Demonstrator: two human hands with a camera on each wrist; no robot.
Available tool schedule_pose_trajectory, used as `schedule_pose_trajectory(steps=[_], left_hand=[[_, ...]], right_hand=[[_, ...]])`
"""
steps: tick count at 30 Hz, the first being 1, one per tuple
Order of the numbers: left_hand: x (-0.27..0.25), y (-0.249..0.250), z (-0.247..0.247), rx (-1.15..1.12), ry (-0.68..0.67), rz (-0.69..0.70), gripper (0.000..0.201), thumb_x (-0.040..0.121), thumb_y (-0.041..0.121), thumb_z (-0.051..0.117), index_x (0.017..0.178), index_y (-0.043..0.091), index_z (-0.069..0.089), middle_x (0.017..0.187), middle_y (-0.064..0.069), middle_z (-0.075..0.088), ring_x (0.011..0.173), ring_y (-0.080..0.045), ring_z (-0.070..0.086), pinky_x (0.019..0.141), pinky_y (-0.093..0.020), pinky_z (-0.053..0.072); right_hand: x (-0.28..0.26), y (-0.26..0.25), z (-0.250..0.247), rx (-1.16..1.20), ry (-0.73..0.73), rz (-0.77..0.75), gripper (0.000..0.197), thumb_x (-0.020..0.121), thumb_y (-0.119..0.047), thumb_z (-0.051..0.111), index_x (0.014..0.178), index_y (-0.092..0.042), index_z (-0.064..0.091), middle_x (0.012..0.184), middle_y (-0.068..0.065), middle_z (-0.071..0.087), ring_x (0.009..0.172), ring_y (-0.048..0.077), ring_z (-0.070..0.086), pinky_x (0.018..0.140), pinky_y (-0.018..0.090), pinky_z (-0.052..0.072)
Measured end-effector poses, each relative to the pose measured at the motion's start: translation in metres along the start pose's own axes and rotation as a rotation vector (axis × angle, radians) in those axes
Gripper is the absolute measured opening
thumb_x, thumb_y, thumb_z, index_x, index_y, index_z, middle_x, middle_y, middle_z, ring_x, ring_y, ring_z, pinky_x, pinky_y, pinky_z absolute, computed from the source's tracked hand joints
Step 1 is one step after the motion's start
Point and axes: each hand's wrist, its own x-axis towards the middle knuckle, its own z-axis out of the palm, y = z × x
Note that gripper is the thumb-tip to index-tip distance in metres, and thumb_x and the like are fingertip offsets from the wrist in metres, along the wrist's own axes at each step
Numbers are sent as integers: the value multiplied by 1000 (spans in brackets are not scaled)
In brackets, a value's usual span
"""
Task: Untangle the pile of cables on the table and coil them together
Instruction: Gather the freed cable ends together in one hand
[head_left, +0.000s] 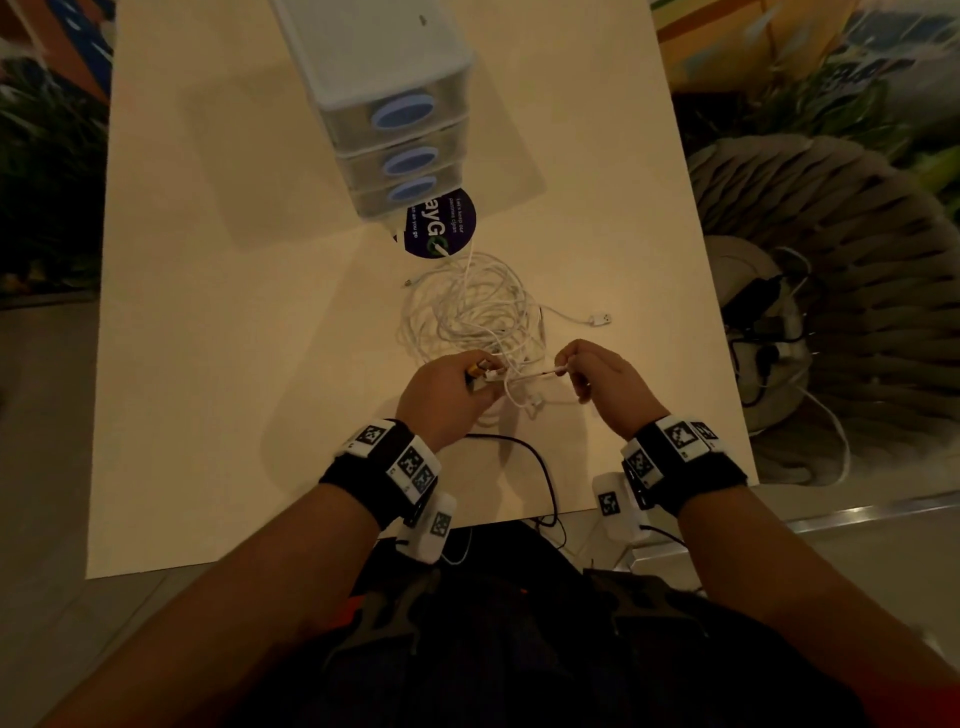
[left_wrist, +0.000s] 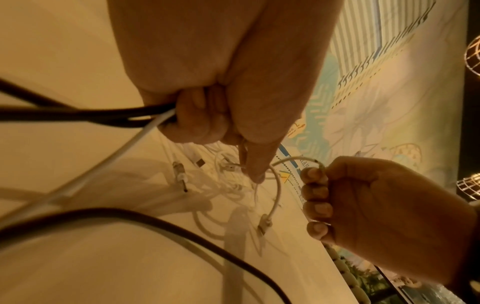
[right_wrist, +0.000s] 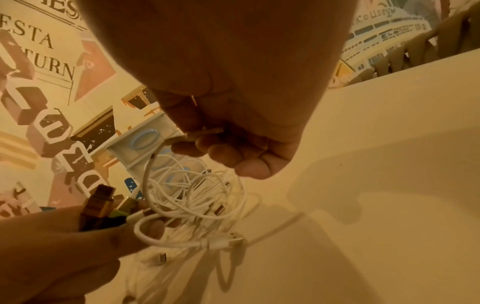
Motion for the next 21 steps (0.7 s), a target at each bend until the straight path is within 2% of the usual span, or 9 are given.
schedule_pose_trajectory(steps=[3, 5, 7, 9, 11, 14, 16, 18, 21], left_hand=[[5, -2, -1, 30, -13, -9, 18, 92, 44, 69, 96, 27, 74, 94, 5, 74, 90, -15, 67, 79, -36, 53], [8, -3, -2, 34, -53, -44, 21, 94, 44, 66, 98, 25, 73, 96, 3, 74, 91, -17, 66, 79, -35, 52], [11, -4, -4, 22, -67, -80, 24, 97, 42, 63, 92, 20, 71, 88, -2, 71, 84, -20, 64, 73, -34, 48], [13, -3, -8, -15, -53, -127, 33, 98, 42, 62, 83, 14, 68, 76, -7, 67, 74, -22, 63, 69, -37, 50], [13, -4, -9, -63, -77, -172, 40, 93, 53, 66, 77, 16, 68, 69, -4, 66, 71, -18, 64, 69, -35, 50], [13, -4, -6, -31, -174, -193, 47, 74, 73, 70, 76, 26, 73, 73, 5, 72, 76, -11, 68, 70, -34, 52], [13, -3, -3, 41, -220, -169, 36, 78, 64, 72, 69, 29, 71, 71, 9, 70, 78, -12, 68, 67, -31, 48], [16, -3, -4, 59, -219, -150, 27, 88, 50, 72, 78, 26, 75, 81, 5, 73, 87, -15, 68, 72, -31, 50], [16, 1, -11, -40, -206, -157, 26, 92, 48, 70, 88, 24, 78, 95, 3, 77, 98, -12, 68, 77, -27, 49]], right_hand=[[-1, -1, -3, -273, -29, -19, 44, 103, -43, 50, 75, -10, 56, 57, -11, 44, 56, 6, 40, 65, 32, 36], [-5, -3, -5, -463, -138, -38, 46, 98, -57, 53, 73, -19, 64, 57, -14, 51, 57, 3, 47, 64, 30, 38], [-9, -4, -6, -573, -268, -52, 35, 96, -56, 56, 80, -31, 75, 73, -20, 65, 68, -5, 57, 69, 25, 43], [-10, -3, -6, -614, -335, -59, 29, 95, -55, 59, 90, -34, 79, 88, -14, 74, 80, -3, 62, 76, 26, 48], [-9, -1, -5, -595, -332, -43, 26, 93, -54, 63, 92, -33, 79, 83, -12, 74, 80, 1, 65, 78, 28, 51], [-7, 0, -3, -572, -270, -52, 23, 92, -50, 67, 89, -30, 78, 74, -15, 71, 74, -3, 63, 71, 25, 48], [-5, 0, -2, -557, -245, -62, 23, 92, -49, 68, 89, -28, 78, 78, -13, 73, 77, -2, 62, 71, 24, 47], [-2, 3, -2, -574, -243, -70, 23, 92, -48, 68, 89, -28, 78, 84, -11, 74, 79, 2, 63, 76, 28, 49], [-1, 11, -5, -668, -238, -109, 27, 90, -56, 66, 91, -33, 78, 91, -11, 76, 87, 9, 66, 82, 35, 53]])
